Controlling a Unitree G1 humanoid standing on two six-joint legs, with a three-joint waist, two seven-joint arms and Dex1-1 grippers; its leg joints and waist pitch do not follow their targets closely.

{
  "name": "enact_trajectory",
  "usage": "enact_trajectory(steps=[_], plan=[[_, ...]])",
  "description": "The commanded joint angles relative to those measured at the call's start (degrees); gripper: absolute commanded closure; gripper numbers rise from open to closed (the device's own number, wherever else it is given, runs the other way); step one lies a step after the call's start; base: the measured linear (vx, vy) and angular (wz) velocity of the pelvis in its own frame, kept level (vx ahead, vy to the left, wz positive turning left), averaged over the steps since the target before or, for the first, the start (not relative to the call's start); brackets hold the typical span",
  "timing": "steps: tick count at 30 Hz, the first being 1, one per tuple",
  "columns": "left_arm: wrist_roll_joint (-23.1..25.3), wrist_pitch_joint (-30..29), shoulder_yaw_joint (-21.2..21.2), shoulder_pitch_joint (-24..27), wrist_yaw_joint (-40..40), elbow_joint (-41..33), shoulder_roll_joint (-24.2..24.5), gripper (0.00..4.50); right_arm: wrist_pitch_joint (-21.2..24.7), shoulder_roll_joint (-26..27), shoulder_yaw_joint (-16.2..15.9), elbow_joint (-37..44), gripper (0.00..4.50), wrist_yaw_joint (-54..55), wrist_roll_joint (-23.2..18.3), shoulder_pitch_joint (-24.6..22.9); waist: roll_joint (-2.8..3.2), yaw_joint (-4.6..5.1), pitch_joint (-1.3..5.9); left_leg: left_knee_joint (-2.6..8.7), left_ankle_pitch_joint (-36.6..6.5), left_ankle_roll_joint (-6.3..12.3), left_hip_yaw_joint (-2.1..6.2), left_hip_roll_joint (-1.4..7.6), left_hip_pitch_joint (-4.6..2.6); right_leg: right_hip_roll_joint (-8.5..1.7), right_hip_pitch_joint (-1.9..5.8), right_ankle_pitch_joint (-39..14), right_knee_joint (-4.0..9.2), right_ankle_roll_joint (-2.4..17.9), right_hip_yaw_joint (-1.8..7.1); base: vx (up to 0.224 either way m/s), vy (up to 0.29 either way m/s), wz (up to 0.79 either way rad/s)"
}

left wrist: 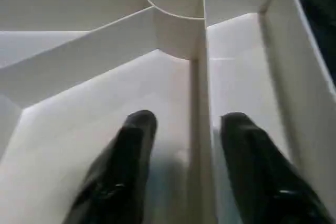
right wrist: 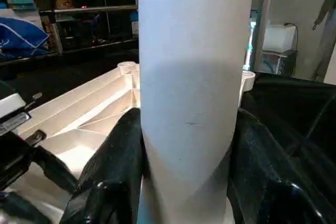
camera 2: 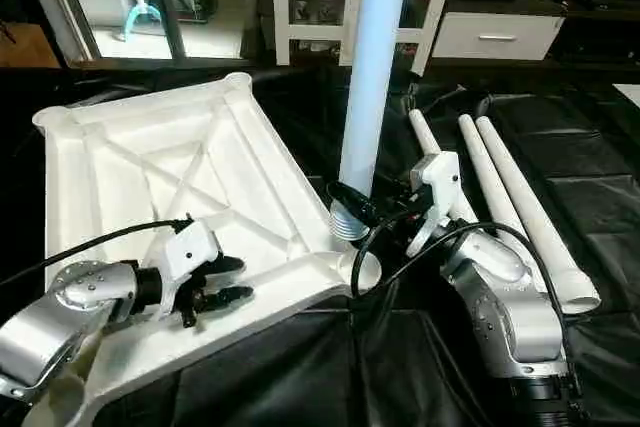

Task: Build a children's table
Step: Insert table leg to table base

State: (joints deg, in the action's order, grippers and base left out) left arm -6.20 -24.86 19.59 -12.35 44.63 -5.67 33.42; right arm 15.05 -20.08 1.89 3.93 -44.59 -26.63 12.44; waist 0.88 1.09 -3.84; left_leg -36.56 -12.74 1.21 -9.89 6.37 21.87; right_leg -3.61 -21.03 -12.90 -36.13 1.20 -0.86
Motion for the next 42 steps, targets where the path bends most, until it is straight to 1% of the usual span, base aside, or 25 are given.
enact_trajectory(steps=[1,3,6,7,8,11,13,17,18,20,23,24,26,27,29,30,32,33,34,35,36,38,39,40,42], plan=[[3.95,3.71,1.15,-1.84,-1.51,3.75,1.79,2.55,-0.93,0.01,0.51,1.70,2.64,0.44,-0.12,-0.18,0.22,-0.03,3.51,5.82,-11.80,0.30,2.90,6.36,-1.33,-5.04,1.19,-6.18,4.38,13.07,2.45,0.000,0.000,0.00],[4.88,4.96,1.54,-2.52,-1.56,5.06,2.37,2.83,-0.91,0.02,0.56,1.65,2.64,0.49,-0.17,-0.09,0.23,0.06,3.61,5.86,-11.78,0.08,2.95,6.39,-1.31,-5.04,1.23,-5.79,4.14,13.01,2.41,0.000,0.000,0.00],[7.16,7.69,1.22,-4.25,-1.53,8.53,3.72,2.88,-0.93,0.10,0.62,1.53,2.64,0.56,-0.09,0.19,0.24,0.06,3.68,5.82,-11.20,0.23,2.89,6.38,-1.37,-5.07,1.16,-4.84,4.08,13.28,2.37,0.000,0.000,0.00],[7.20,7.78,1.12,-4.32,-1.49,8.69,3.76,3.14,-0.94,0.10,0.62,1.53,2.64,0.56,-0.08,0.20,0.24,0.06,3.68,5.82,-11.20,0.23,2.89,6.38,-1.37,-5.07,1.16,-4.84,4.08,13.28,2.37,0.000,0.000,0.00],[7.38,8.28,0.57,-4.77,-1.22,9.48,4.09,3.14,-0.91,0.11,0.64,1.44,2.64,0.54,-0.08,0.37,-0.05,0.19,3.67,5.84,-10.98,0.28,2.85,6.40,-1.31,-5.03,1.18,-4.32,4.03,13.39,2.35,0.000,0.000,0.00],[6.82,9.40,-0.48,-4.93,0.93,9.99,5.39,3.30,-1.00,0.00,0.66,1.12,2.64,0.46,-0.09,0.72,0.07,0.27,3.69,5.81,-10.80,0.40,2.88,6.38,-1.26,-5.18,1.23,-4.37,3.96,13.59,2.36,0.000,0.000,0.00],[3.90,9.46,-1.53,-3.25,4.78,7.28,6.75,3.30,-1.15,-0.18,0.84,0.97,2.64,0.48,-0.08,0.66,0.11,0.27,3.72,5.76,-10.23,0.59,2.83,6.40,-1.28,-5.21,1.20,-3.91,3.93,13.78,2.38,0.000,0.000,0.00],[-5.09,7.35,-5.90,-0.79,8.75,1.87,5.86,3.30,0.08,0.06,2.03,0.88,2.64,1.22,-1.40,0.37,0.27,0.03,4.03,5.53,-5.55,1.98,2.61,6.48,-1.31,-5.00,1.18,2.54,3.11,15.46,2.09,0.000,0.000,0.00],[-6.05,7.27,-6.65,-0.83,8.59,1.50,5.53,3.30,0.56,0.17,2.37,0.78,2.64,1.41,-1.87,0.41,0.37,-0.21,4.06,5.33,-5.12,2.45,2.36,6.43,-1.66,-4.94,0.89,3.46,3.07,15.85,2.07,0.000,0.000,0.00],[-8.77,5.92,-8.30,-0.93,8.99,0.01,5.11,3.30,1.63,0.31,2.89,0.69,2.64,1.55,-2.90,0.48,0.25,-0.50,3.88,5.49,-6.02,2.54,2.31,6.46,-1.50,-4.98,1.06,2.17,3.18,16.02,2.10,0.000,0.000,0.00],[-14.65,0.85,-11.03,-1.61,9.77,-4.00,3.82,3.03,0.09,0.61,3.31,-0.32,2.64,1.23,-2.73,0.25,0.08,-0.57,3.65,5.65,-8.87,1.11,2.17,6.47,-1.54,-5.03,1.01,-2.17,3.36,15.62,2.19,0.000,0.000,0.00],[-14.78,0.62,-11.02,-1.93,9.61,-4.56,3.26,2.93,-0.40,0.73,3.40,-0.79,2.64,1.35,-2.48,0.14,0.14,-0.62,3.58,5.69,-9.92,0.38,2.22,6.42,-1.59,-5.04,0.95,-3.97,3.52,15.50,2.22,0.000,0.000,0.00],[-14.97,-0.03,-10.61,-2.30,9.38,-4.91,2.46,2.73,-0.71,1.06,3.73,-1.33,2.64,1.58,-2.64,0.13,0.30,-0.54,3.47,5.78,-10.71,-0.21,2.25,6.33,-1.58,-4.89,0.88,-5.27,3.74,14.86,2.30,0.000,0.000,0.00],[-11.65,1.03,-7.89,-3.20,7.89,-3.73,0.50,2.73,-1.27,1.90,4.25,-3.12,2.64,1.75,-3.00,0.59,0.44,-0.38,3.40,5.81,-11.25,-0.53,2.21,6.33,-1.61,-4.87,0.79,-5.54,3.89,14.60,2.40,0.000,0.000,0.00],[-9.87,1.71,-6.28,-3.42,7.37,-2.82,-0.10,2.59,-1.86,2.10,4.02,-4.12,2.64,1.60,-2.62,0.89,0.25,-0.43,3.51,5.75,-11.19,-0.79,2.27,6.38,-1.60,-5.00,0.95,-5.63,4.05,14.17,2.48,0.000,0.000,0.00],[-7.22,2.26,-3.89,-3.91,6.18,-1.22,-1.26,2.51,-4.08,2.56,3.41,-6.01,2.64,1.88,-1.04,1.62,0.79,-0.18,3.49,5.83,-10.54,-0.72,2.33,6.32,-1.45,-4.79,0.95,-4.28,4.09,13.66,2.42,0.000,0.000,0.00],[-4.24,2.36,-1.29,-4.56,4.34,0.63,-2.81,2.34,-7.67,3.20,2.64,-8.49,2.64,2.56,1.52,2.63,0.61,0.21,3.61,5.68,-10.29,-0.76,2.25,6.28,-1.40,-4.76,0.92,-3.38,4.06,13.57,2.39,0.000,0.000,0.00],[-2.94,2.59,0.32,-4.90,3.53,1.53,-4.03,2.34,-10.21,4.33,2.68,-10.82,2.64,3.10,2.41,3.86,1.41,0.23,3.57,5.52,-9.41,-0.55,2.34,6.22,-1.16,-5.15,1.10,-2.07,3.95,13.98,2.56,0.000,0.000,0.00],[-2.72,1.84,1.51,-5.23,2.69,1.78,-5.28,2.34,-12.78,5.23,2.72,-13.71,2.64,3.26,3.27,5.41,1.49,0.49,3.66,5.47,-9.01,-0.27,2.34,6.31,-1.09,-5.19,1.18,-1.03,3.90,14.41,2.52,0.000,0.000,0.00],[-2.85,1.42,1.77,-5.31,2.45,1.68,-5.56,2.34,-13.44,5.46,2.74,-14.50,2.64,3.26,3.50,5.84,1.19,0.67,3.67,5.50,-8.80,-0.02,2.34,6.29,-1.06,-5.05,1.28,-0.44,3.95,14.71,2.44,0.000,0.000,0.00],[-2.66,0.91,2.26,-5.48,2.04,1.66,-5.92,2.34,-12.90,5.28,2.60,-15.45,2.64,2.61,3.29,6.53,1.15,0.70,3.75,5.28,-6.61,1.58,2.35,6.34,-0.88,-5.07,1.62,3.02,3.66,15.71,2.38,0.000,0.000,0.00],[-1.54,0.08,2.94,-5.74,1.17,1.81,-6.29,2.34,-11.89,4.95,2.61,-16.33,2.64,1.23,2.54,7.56,1.14,0.65,3.68,5.13,-4.89,3.45,2.28,6.37,-0.80,-4.97,1.74,4.86,3.57,16.11,2.27,0.000,0.000,0.00],[-1.54,0.08,2.94,-5.74,1.17,1.81,-6.29,2.34,-11.89,4.95,2.61,-16.33,2.64,1.23,2.54,7.56,1.18,0.59,3.75,5.02,-4.38,3.88,2.30,6.40,-0.79,-4.99,1.82,5.23,3.47,16.14,2.23,0.000,0.000,0.00],[-0.78,-0.19,3.17,-5.55,0.96,1.80,-6.14,2.34,-11.36,4.70,2.68,-16.20,2.64,0.51,1.99,7.97,0.68,0.62,3.73,4.96,-3.86,4.63,2.14,6.46,-0.79,-4.97,1.78,5.28,3.58,16.22,2.24,0.000,0.000,0.00],[0.07,-0.27,3.40,-5.07,1.21,1.80,-5.76,2.34,-11.34,4.53,2.75,-16.11,2.64,-0.06,1.65,8.05,0.91,0.45,3.53,5.09,-4.97,4.95,2.15,6.63,-0.93,-4.95,1.59,2.57,3.72,16.23,2.15,0.000,0.000,0.00]])
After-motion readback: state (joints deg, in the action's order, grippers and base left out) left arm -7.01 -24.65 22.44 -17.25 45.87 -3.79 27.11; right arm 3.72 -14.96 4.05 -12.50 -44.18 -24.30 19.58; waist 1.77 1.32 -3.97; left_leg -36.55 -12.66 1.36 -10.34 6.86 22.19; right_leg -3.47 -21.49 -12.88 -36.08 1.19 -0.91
